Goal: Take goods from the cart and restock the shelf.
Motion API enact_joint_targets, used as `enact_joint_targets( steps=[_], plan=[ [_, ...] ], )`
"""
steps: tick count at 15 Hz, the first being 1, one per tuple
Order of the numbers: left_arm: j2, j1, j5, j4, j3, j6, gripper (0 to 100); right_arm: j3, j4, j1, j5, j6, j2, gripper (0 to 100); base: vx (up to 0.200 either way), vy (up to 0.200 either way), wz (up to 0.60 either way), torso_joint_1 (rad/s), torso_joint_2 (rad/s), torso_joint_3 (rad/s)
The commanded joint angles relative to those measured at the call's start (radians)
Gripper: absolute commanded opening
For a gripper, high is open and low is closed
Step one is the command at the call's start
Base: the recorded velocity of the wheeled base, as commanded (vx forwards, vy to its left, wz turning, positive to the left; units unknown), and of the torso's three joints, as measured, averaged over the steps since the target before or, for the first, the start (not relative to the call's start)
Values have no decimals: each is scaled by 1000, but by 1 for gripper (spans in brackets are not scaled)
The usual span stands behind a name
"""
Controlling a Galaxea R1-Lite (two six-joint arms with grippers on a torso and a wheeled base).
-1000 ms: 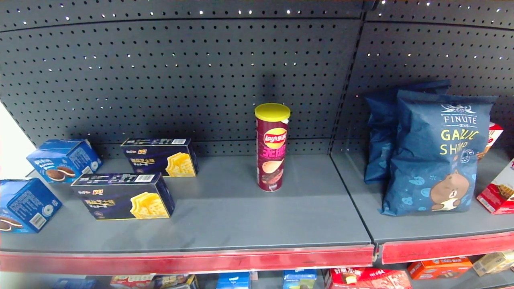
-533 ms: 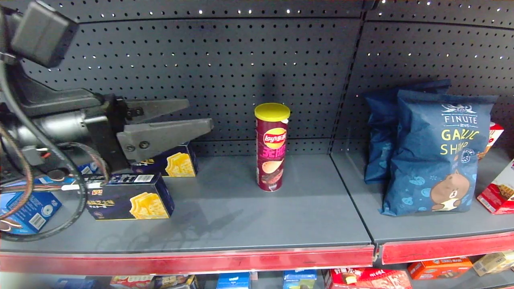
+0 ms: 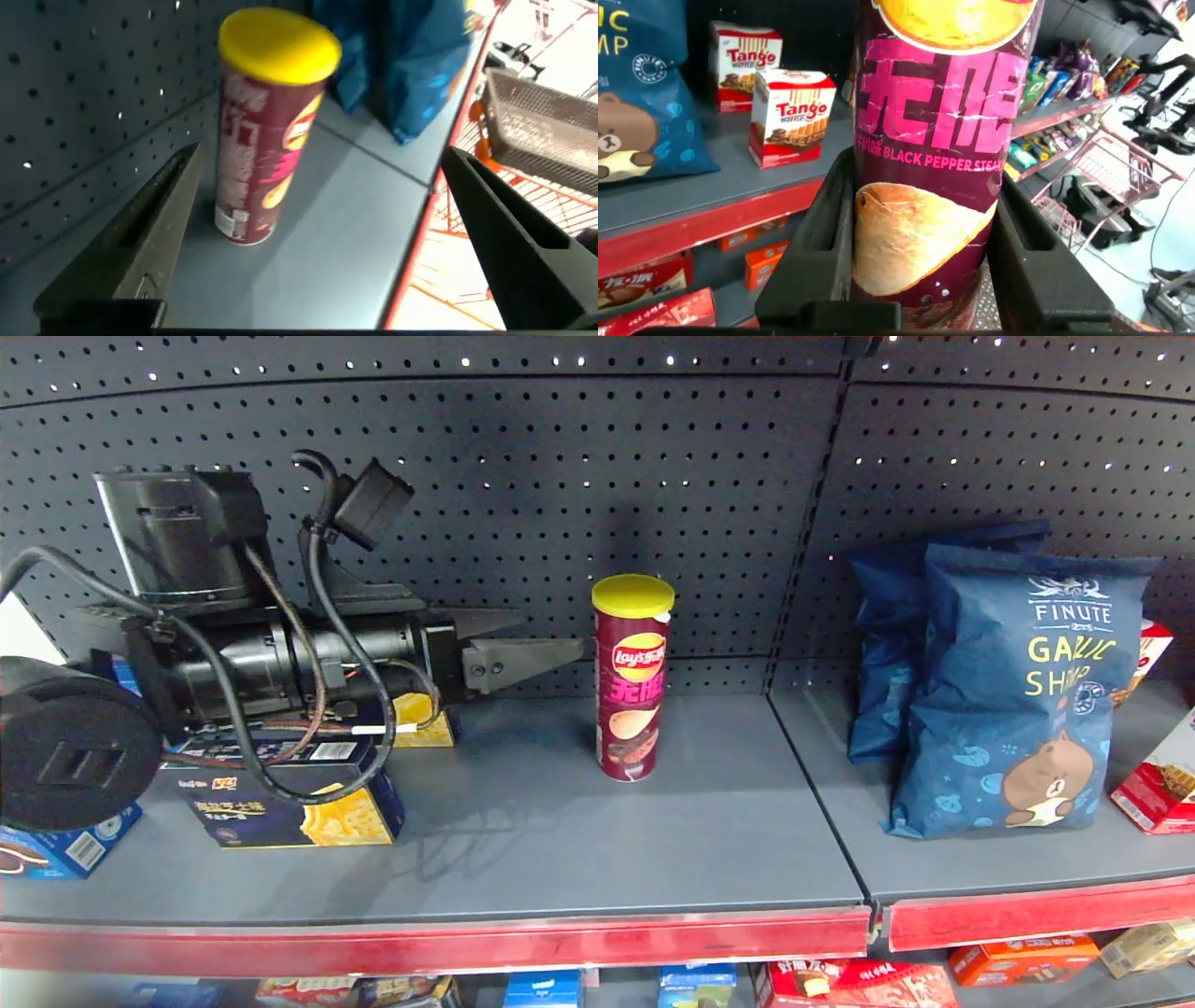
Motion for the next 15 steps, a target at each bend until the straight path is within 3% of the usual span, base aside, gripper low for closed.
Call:
enact_joint_targets(
  steps=[1, 6, 15],
  plan=[
    [93, 0, 7, 1, -41, 4, 100, 0, -2, 0, -1, 1, 34, 0, 0, 0, 0, 0, 0, 0],
    [238, -17, 44, 2, -172, 5, 100, -5, -33, 0, -2, 1, 42, 0, 0, 0, 0, 0, 0, 0],
    [301, -37, 65, 2, -227, 17, 100, -5, -44, 0, -14, 1, 43, 0, 0, 0, 0, 0, 0, 0]
  ],
)
